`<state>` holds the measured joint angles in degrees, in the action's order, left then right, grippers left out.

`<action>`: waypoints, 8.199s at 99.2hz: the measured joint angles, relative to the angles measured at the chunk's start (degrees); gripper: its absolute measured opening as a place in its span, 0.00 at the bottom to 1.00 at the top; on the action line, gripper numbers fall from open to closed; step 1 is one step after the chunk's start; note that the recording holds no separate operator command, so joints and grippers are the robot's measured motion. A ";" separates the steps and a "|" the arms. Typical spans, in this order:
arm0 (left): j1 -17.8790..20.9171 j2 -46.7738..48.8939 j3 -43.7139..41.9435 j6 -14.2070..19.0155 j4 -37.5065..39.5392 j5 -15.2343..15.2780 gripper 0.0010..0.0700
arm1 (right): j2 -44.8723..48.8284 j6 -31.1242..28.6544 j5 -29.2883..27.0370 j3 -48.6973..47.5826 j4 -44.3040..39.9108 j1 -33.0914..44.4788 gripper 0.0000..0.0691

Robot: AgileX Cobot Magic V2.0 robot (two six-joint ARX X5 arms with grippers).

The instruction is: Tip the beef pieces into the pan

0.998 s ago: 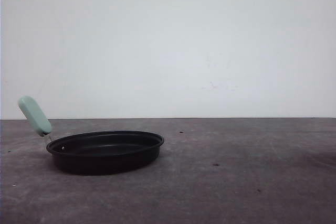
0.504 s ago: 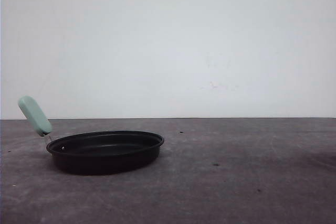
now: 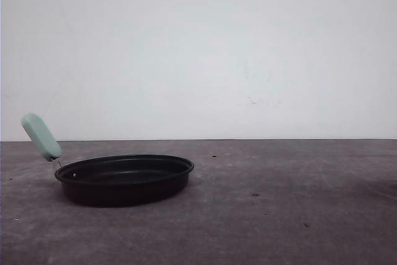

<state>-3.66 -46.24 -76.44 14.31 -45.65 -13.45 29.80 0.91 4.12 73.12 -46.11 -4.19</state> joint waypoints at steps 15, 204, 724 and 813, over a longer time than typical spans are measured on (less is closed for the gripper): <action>-0.13 -3.91 0.00 -1.22 -3.04 0.02 0.97 | 1.46 -0.35 -1.36 0.04 -2.89 0.00 0.99; -7.08 -33.03 38.95 19.80 37.24 1.31 0.49 | 10.19 -3.10 -1.14 0.00 -22.21 -0.37 0.99; -18.18 -15.78 39.01 24.44 22.32 -9.51 0.06 | 36.20 -20.55 -12.68 -17.18 28.85 -44.37 0.02; -18.23 -15.78 39.01 24.33 22.29 -8.87 0.06 | 47.15 -1.38 -42.21 -17.18 36.37 -57.29 0.02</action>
<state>-21.89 -62.02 -37.43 38.63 -23.35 -22.33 76.95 -0.47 -38.09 55.94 -9.74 -61.47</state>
